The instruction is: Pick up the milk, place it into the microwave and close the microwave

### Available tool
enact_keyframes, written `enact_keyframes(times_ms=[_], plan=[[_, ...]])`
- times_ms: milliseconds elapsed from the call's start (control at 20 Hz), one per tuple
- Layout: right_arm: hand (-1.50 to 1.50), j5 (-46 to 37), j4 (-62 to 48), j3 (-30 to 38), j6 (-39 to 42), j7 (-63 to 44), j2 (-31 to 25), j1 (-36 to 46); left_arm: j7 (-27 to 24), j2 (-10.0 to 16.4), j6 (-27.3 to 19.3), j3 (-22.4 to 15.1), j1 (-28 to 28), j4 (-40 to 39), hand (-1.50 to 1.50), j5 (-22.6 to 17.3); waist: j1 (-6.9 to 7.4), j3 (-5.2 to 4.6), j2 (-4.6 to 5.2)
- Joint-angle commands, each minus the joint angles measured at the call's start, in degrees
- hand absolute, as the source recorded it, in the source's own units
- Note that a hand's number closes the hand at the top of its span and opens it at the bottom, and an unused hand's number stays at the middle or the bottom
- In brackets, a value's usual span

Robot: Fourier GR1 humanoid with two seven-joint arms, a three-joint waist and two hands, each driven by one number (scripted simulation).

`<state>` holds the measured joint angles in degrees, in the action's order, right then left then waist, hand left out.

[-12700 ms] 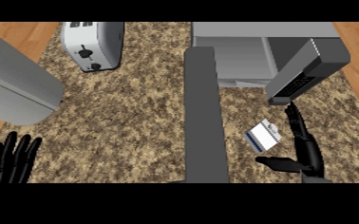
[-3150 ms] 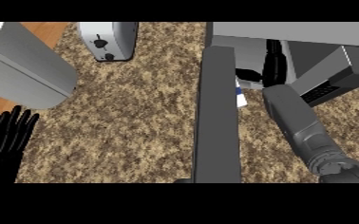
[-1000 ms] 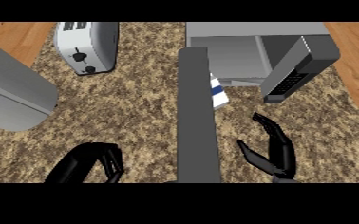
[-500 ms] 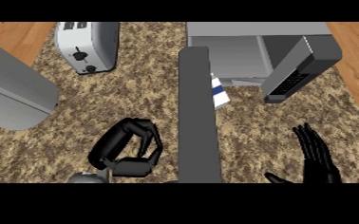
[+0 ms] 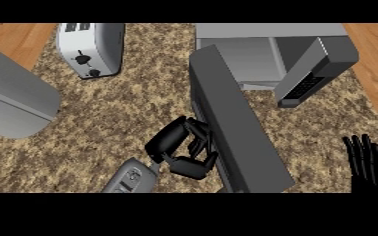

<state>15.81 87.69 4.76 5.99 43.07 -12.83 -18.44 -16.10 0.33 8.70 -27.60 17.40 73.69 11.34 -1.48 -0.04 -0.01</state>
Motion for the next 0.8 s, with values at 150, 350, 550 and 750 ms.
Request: enact_keyframes(times_ms=[150,350,550,750], plan=[[-1.50,2.4,6.1,1.5,2.3,-3.1,-2.5,0.9,1.6,-0.3,-15.4,-15.2,11.3,-16.2,1.50,-10.6,-2.14,-0.06,0.54],[-1.50,3.6,9.3,-0.2,4.8,-6.7,-4.1,1.6,7.4,-0.3,-17.4,-23.3,15.8,-16.8,1.50,-17.5,-3.70,-0.08,0.76],[-1.50,4.1,13.1,-2.7,6.4,-8.1,-3.7,1.1,7.4,-0.3,-17.8,-26.2,19.7,-20.4,-1.50,-23.2,-5.77,-0.11,1.24],[-1.50,6.7,16.7,-1.1,8.0,-11.0,-6.8,3.5,1.9,-0.3,-22.8,-26.1,20.3,-18.7,-1.50,-28.8,-7.72,-0.26,1.68]])
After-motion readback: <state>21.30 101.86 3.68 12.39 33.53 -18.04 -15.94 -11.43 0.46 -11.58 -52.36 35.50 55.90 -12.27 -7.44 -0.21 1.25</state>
